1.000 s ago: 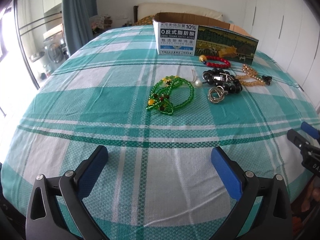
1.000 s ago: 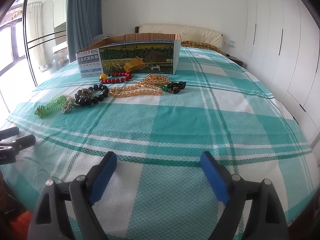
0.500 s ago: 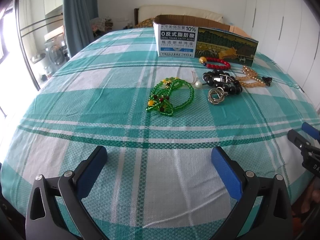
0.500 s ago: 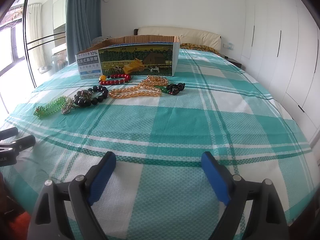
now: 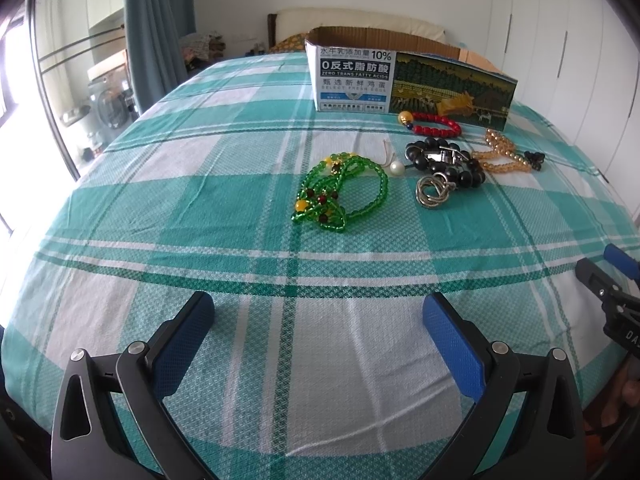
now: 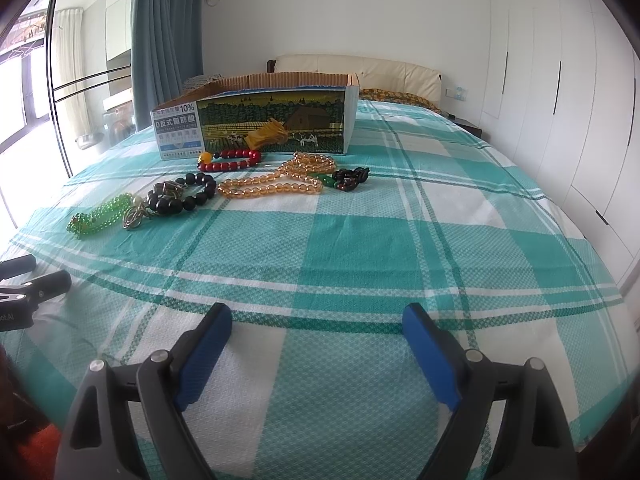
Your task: Organize jewelry
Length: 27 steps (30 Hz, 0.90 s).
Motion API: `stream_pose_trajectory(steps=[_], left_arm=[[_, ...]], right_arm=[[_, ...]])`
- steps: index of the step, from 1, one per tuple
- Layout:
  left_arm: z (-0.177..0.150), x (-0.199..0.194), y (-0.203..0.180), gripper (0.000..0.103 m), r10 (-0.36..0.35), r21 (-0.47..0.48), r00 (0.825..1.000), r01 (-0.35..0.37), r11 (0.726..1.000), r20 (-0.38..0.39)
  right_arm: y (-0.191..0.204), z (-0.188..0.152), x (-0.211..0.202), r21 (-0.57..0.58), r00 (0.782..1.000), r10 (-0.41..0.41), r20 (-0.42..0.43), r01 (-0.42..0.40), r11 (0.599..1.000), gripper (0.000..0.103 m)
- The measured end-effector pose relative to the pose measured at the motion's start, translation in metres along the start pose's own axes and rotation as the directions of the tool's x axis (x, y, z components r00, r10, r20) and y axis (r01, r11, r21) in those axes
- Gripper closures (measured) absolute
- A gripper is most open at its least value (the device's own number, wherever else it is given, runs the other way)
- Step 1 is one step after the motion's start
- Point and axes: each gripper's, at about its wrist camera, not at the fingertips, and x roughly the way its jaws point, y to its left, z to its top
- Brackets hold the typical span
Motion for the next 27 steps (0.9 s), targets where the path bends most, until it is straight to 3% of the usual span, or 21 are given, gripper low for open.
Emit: stream_pose_trajectory(steps=[27], left_arm=[[0.0011, 0.0005, 0.0018, 0.000, -0.017, 0.019, 0.999, 0.018, 1.000, -0.029]], right_arm=[[0.0012, 0.0014, 0.0008, 0.001, 1.000, -0.004, -0.014, 0.004, 1.000, 0.014]])
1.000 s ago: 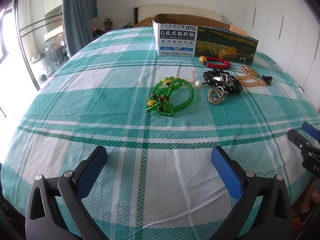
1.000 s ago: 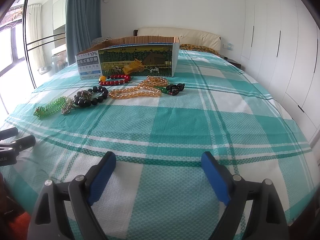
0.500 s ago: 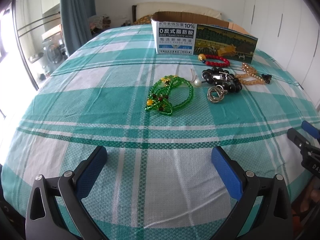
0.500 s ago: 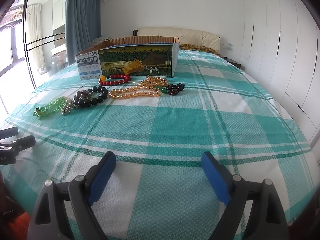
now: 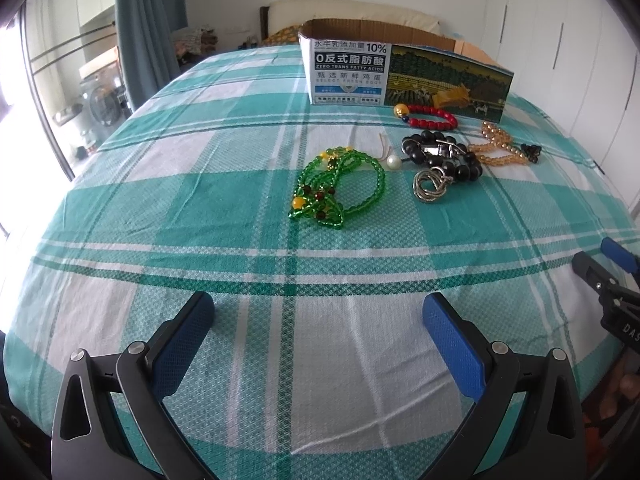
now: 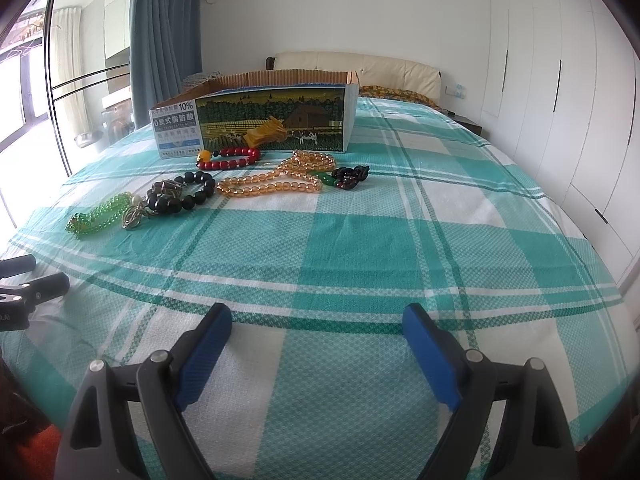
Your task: Organize jewelry
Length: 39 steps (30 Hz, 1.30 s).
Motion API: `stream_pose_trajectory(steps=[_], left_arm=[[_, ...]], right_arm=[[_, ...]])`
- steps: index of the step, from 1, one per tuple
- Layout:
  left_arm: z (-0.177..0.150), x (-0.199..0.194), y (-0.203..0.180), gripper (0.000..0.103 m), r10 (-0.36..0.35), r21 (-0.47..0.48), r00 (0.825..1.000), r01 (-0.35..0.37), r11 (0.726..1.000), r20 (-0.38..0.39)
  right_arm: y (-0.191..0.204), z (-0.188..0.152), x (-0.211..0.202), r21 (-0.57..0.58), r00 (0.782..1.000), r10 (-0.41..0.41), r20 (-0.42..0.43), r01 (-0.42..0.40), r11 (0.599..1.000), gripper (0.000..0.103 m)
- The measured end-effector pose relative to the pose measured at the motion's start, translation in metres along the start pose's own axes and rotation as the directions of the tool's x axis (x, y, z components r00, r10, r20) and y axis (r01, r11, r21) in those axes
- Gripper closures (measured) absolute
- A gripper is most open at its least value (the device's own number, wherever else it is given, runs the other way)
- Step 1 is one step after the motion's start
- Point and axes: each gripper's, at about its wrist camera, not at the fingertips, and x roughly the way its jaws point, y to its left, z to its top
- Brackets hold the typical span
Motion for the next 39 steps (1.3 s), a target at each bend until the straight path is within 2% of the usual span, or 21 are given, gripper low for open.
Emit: stream_pose_trajectory(steps=[26, 34, 39], left_arm=[[0.003, 0.001, 0.001, 0.000, -0.005, 0.001, 1.000, 0.005, 1.000, -0.017], [0.011, -0.004, 0.026, 0.000, -0.045, -0.093, 0.999, 0.045, 0.995, 0.002], [0.017, -0.008, 0.035, 0.000, -0.042, -0.113, 0.999, 0.043, 0.993, 0.013]], right_arm=[[0.000, 0.002, 0.000, -0.003, 1.000, 0.006, -0.028, -0.006, 1.000, 0.014], [-0.004, 0.003, -0.003, 0.027, 0.999, 0.042, -0.028, -0.041, 0.999, 0.014], [-0.008, 0.002, -0.004, 0.054, 0.998, 0.054, -0.017, -0.053, 0.997, 0.014]])
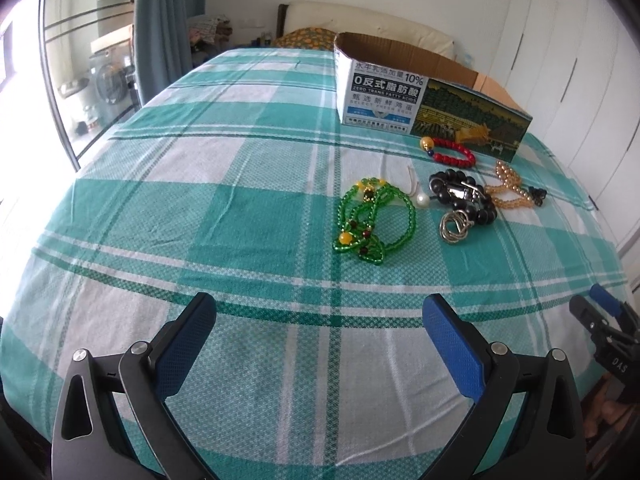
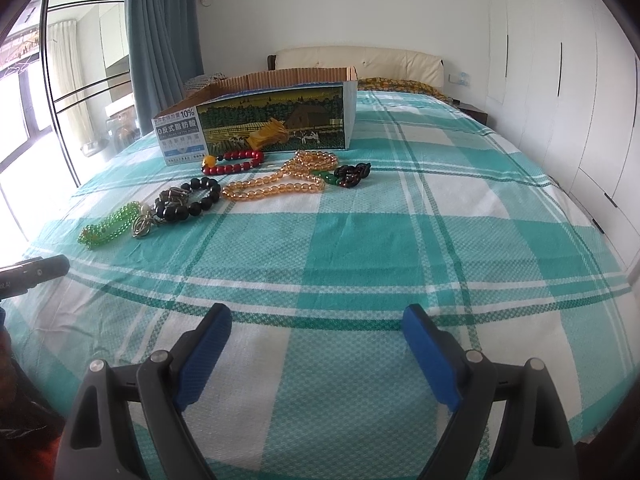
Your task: Organize jewelry
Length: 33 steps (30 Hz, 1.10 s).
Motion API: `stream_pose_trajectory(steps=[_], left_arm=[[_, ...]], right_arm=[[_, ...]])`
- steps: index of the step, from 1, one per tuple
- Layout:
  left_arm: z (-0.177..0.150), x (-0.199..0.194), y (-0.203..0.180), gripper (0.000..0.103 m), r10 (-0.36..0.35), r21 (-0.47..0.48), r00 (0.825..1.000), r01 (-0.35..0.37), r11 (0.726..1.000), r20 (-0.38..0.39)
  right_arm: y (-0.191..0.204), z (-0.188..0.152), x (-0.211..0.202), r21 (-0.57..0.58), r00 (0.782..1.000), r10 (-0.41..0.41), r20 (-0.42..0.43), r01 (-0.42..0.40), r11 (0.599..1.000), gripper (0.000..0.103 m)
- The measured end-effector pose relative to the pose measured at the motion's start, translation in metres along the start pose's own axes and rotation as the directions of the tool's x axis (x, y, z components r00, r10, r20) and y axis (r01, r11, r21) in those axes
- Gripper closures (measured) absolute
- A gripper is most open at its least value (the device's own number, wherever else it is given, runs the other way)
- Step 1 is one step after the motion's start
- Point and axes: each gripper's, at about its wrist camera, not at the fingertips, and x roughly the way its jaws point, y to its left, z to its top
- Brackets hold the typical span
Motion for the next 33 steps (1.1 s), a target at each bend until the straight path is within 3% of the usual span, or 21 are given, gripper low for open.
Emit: stream_pose_trajectory(steps=[12, 22, 29, 33], left_arm=[[0.021, 0.004, 0.000, 0.000, -0.030, -0.005, 1.000, 0.030, 1.000, 0.004], [0.040, 0.031, -0.013, 0.001, 0.008, 0.100, 0.998, -0.002, 0.995, -0.062], [0.041, 0.051, -0.014, 0.002, 0.020, 0.113, 0.994, -0.007, 0.994, -0.111], [0.043, 0.050, -0.017, 0.019, 0.008, 0.125, 0.996, 0.003, 0.992, -0.090]], right_arm=[[0.003, 0.000, -0.001, -0.009, 1.000, 0.005, -0.010, -0.006, 1.000, 0.014], [0.003, -0.001, -0.003, -0.009, 1.000, 0.013, -0.016, -0.014, 1.000, 0.014], [0.004, -0.001, -0.003, -0.016, 1.000, 0.017, -0.024, -0.017, 1.000, 0.014], [0.000, 0.004, 0.000, -0.014, 0.998, 0.026, -0.050, -0.027, 1.000, 0.014]])
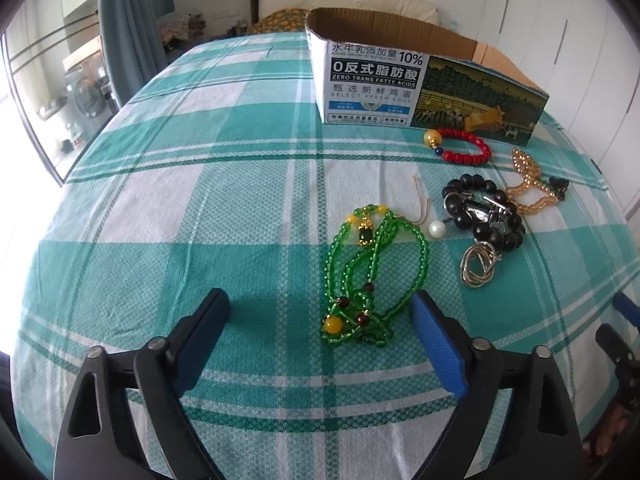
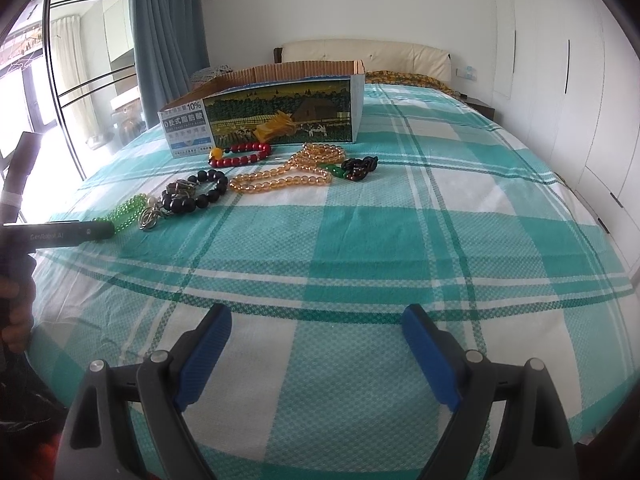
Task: Organize jewelry
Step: 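Close the left tool on the green bead necklace while the right tool grasps the small black bead charm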
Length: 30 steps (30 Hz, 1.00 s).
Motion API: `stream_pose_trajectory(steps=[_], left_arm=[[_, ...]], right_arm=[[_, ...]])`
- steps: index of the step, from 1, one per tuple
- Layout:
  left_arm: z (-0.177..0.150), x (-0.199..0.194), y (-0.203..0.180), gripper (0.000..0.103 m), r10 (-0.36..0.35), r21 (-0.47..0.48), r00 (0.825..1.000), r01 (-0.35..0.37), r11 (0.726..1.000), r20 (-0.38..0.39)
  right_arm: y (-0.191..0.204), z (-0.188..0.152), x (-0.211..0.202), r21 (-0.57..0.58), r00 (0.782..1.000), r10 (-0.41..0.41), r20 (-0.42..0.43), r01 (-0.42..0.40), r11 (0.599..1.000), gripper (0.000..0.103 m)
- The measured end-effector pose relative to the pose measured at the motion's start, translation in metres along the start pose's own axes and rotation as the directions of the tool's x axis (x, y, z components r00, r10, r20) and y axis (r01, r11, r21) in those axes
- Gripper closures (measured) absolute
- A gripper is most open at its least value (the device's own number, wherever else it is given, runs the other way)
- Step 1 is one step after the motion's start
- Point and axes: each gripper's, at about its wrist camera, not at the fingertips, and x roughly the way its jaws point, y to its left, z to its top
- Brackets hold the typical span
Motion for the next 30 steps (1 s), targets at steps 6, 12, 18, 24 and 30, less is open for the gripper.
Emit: stream_pose_trajectory(steps=[6, 12, 18, 24, 30], left_arm=[[-0.003, -0.005, -0.010, 0.075, -0.030, 0.056, 0.999, 0.028, 0.998, 0.042], [-0.002, -0.006, -0.009, 0.078, -0.050, 0.048, 0.997, 0.048, 0.998, 0.051], [-0.002, -0.005, -0.009, 0.078, -0.054, 0.044, 0.997, 0.052, 0.998, 0.052], [-0.002, -0.006, -0.008, 0.078, -0.058, 0.040, 0.997, 0.056, 0.998, 0.054], [-0.002, -0.007, -0.005, 0.082, -0.067, 0.024, 0.996, 0.066, 0.998, 0.055]], right_arm=[[-0.028, 0.035, 0.020, 0.060, 0.993, 0.055, -0.107, -0.049, 0.997, 0.014], [-0.047, 0.087, 0.067, -0.003, 0.972, 0.047, -0.230, -0.049, 0.999, 0.014], [-0.034, 0.117, 0.104, -0.183, 0.975, 0.010, -0.221, -0.051, 0.982, 0.027], [-0.031, 0.126, 0.114, -0.226, 0.982, 0.061, -0.177, -0.101, 0.969, 0.063], [-0.040, 0.121, 0.096, -0.147, 0.980, 0.093, -0.177, -0.120, 0.982, 0.087]])
